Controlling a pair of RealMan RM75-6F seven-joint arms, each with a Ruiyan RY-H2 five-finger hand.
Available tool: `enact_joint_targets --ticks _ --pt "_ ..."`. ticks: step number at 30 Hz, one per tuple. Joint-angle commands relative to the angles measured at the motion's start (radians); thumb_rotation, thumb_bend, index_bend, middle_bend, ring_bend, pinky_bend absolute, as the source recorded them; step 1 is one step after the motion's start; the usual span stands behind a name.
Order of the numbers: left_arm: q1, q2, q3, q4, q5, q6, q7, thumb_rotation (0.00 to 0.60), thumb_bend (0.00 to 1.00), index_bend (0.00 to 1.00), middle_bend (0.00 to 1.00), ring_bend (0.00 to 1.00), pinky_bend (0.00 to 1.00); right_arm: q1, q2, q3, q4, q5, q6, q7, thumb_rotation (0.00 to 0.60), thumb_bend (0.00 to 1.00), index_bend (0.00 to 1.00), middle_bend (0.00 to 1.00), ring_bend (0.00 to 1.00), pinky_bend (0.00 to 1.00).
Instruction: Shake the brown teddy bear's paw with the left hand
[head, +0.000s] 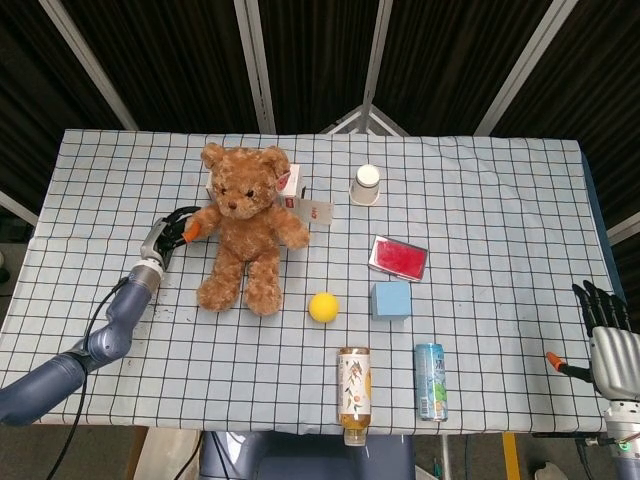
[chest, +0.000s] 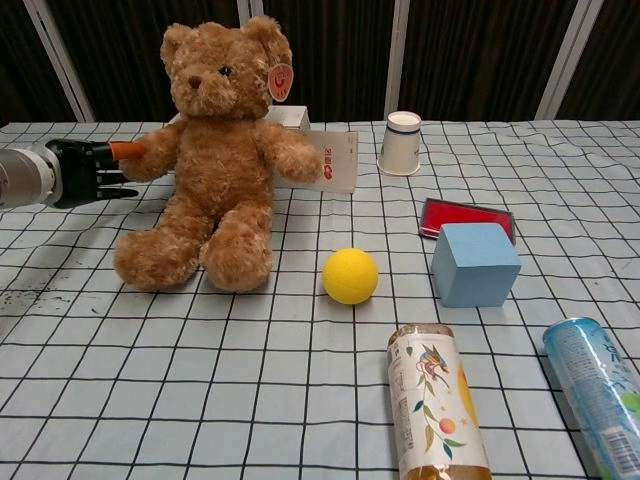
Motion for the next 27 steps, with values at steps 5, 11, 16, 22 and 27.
enact_joint_targets --ticks 5,11,16,22,27 --pt "-0.016 0.002 0.006 -0.002 -0.011 0.015 0.053 0.600 0.66 0.30 0.46 0.07 0.00 0.001 0.000 0.000 0.000 0.002 -0.003 -0.001 0.600 0.13 0.05 0.01 0.00 0.00" --pt "-0.022 0.015 0.025 -0.021 -0.048 0.081 0.138 0.600 0.66 0.30 0.46 0.07 0.00 0.001 0.001 -0.002 -0.004 -0.003 -0.002 0.001 0.600 0.13 0.05 0.01 0.00 0.00" --pt "-0.029 0.022 0.037 -0.040 -0.124 0.132 0.218 0.600 0.65 0.30 0.46 0.07 0.00 0.001 0.002 -0.003 -0.005 -0.002 -0.005 0.002 0.600 0.13 0.05 0.01 0.00 0.00" --pt "-0.041 0.025 0.043 -0.063 -0.185 0.180 0.293 0.600 0.65 0.30 0.46 0.07 0.00 0.004 0.001 -0.003 -0.005 0.001 -0.011 -0.001 0.600 0.13 0.05 0.01 0.00 0.00" --pt "-0.048 0.028 0.041 -0.085 -0.209 0.208 0.339 0.600 0.64 0.30 0.45 0.07 0.00 0.004 0.002 -0.003 -0.006 0.004 -0.014 -0.004 0.600 0.13 0.05 0.01 0.00 0.00"
